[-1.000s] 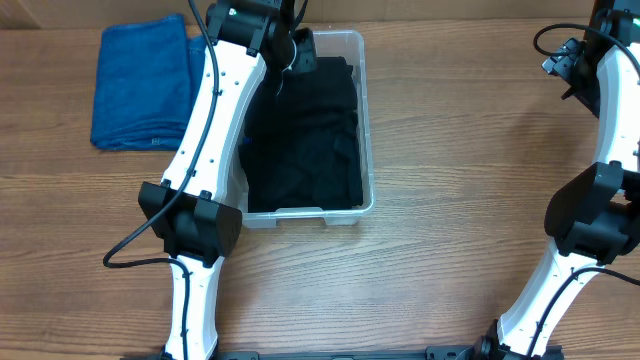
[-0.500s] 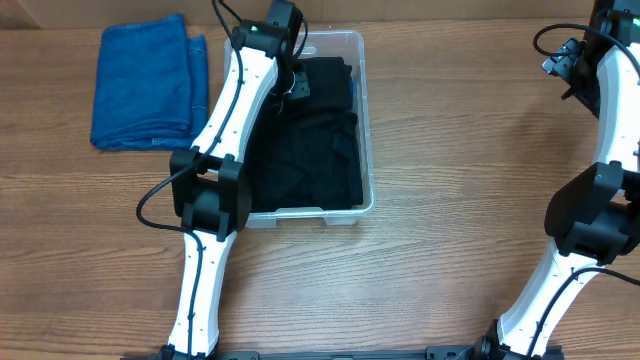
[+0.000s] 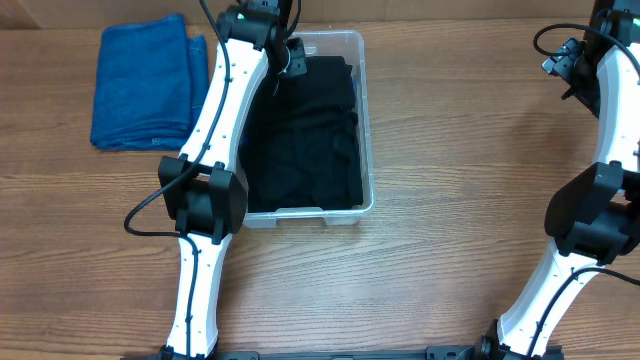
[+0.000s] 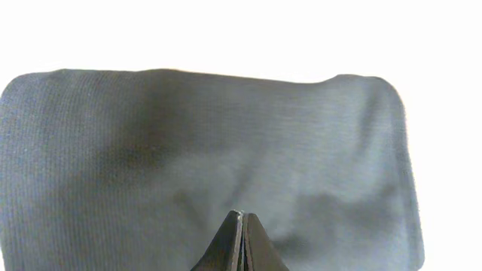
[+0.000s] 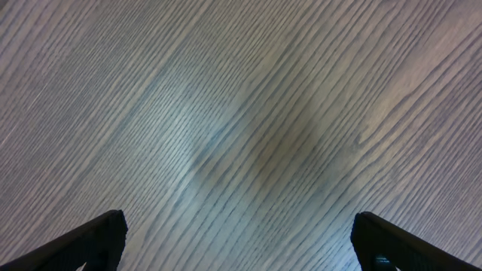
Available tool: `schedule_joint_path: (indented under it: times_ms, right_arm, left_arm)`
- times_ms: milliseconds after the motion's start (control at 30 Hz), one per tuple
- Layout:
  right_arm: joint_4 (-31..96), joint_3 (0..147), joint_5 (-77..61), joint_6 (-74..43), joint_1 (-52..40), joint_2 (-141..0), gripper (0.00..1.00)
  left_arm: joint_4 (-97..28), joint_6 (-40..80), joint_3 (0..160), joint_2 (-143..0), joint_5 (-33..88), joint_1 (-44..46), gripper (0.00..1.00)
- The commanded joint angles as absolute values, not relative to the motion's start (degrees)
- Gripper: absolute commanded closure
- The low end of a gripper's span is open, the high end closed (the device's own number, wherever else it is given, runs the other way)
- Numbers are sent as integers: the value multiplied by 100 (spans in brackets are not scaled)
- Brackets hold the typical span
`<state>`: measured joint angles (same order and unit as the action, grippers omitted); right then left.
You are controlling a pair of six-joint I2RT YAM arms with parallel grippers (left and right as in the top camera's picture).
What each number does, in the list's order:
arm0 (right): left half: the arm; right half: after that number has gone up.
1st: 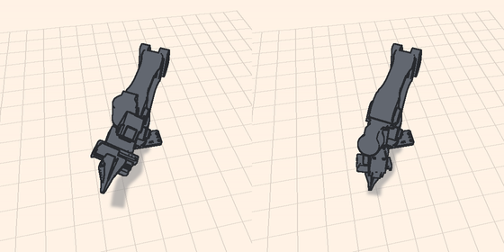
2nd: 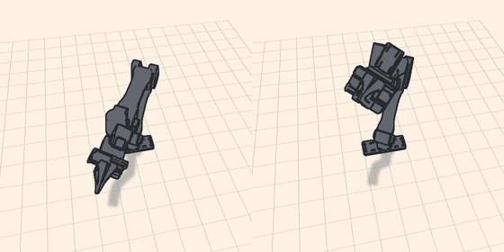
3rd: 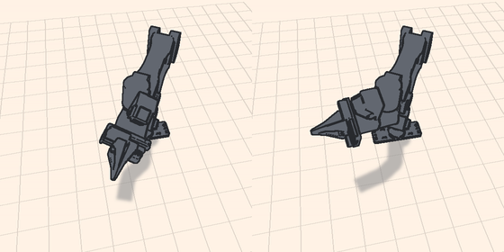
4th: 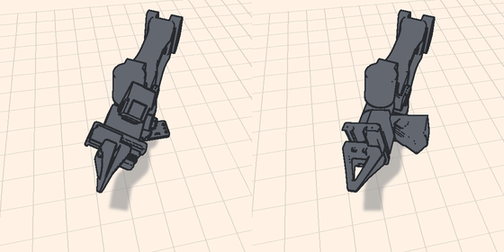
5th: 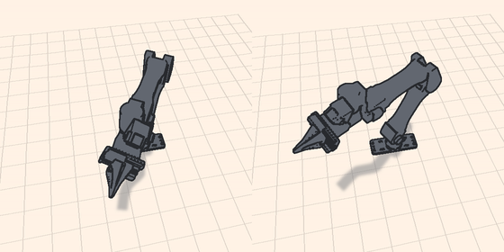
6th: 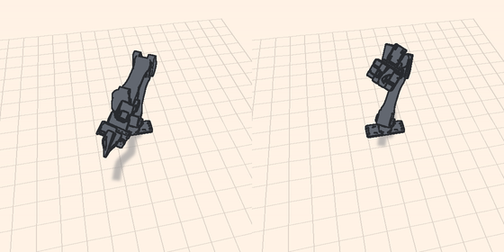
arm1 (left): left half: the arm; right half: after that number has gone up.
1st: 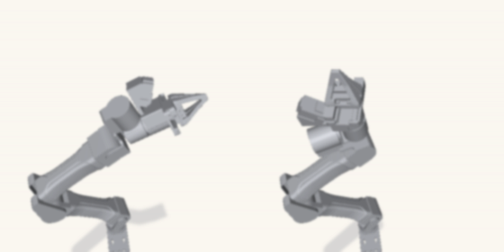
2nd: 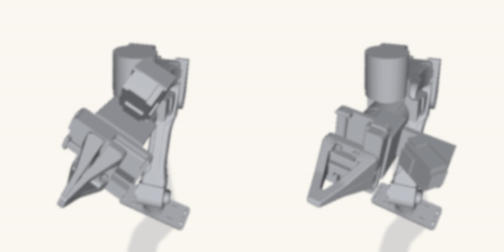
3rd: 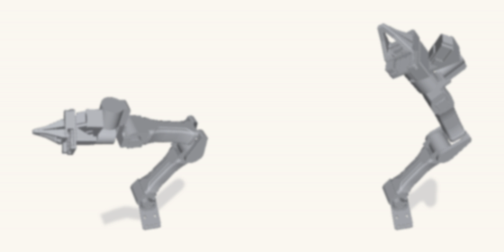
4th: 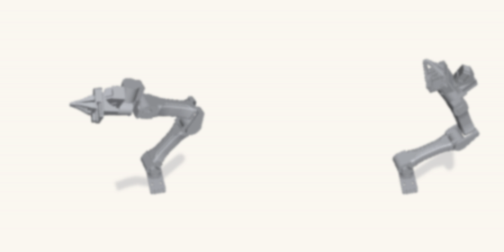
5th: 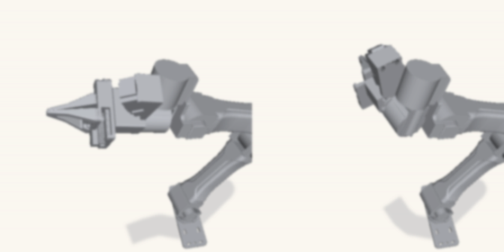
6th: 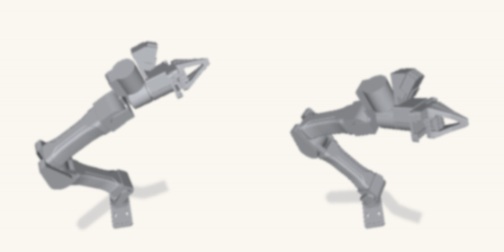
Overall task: Pack container
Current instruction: 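Press the black cloths flat inside the container with the left gripper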
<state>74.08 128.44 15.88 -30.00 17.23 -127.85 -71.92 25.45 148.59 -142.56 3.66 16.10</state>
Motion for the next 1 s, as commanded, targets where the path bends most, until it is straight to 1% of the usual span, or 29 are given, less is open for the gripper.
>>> schedule_joint_path:
  times_ms: [0, 200, 500, 633, 833, 967]
  right_arm:
    - [7376, 12851, 1664, -3026, 1743, -12776, 0]
    - [7376, 12851, 1664, -3026, 1743, -12776, 0]
    - [7376, 12851, 1664, -3026, 1743, -12776, 0]
    - [7376, 12853, 1664, -3026, 1743, -12776, 0]
    - [7376, 12853, 1664, -3026, 1743, -12776, 0]
    - [7376, 12853, 1664, -3026, 1743, -12776, 0]
  left_arm:
    - [-7166, 2443, 15019, -14193, 456, 1839, 96]
    - [-7172, 2440, 14940, -14610, 449, 2167, 96]
    - [-7164, 2440, 14936, -15347, 423, 2189, 96]
    - [-7122, 2370, 15093, -15050, 150, 2145, 96]
    - [-7220, 2272, 15286, -14147, -454, 2053, 96]
    - [-7481, 2364, 15273, -14022, -652, 1909, 96]
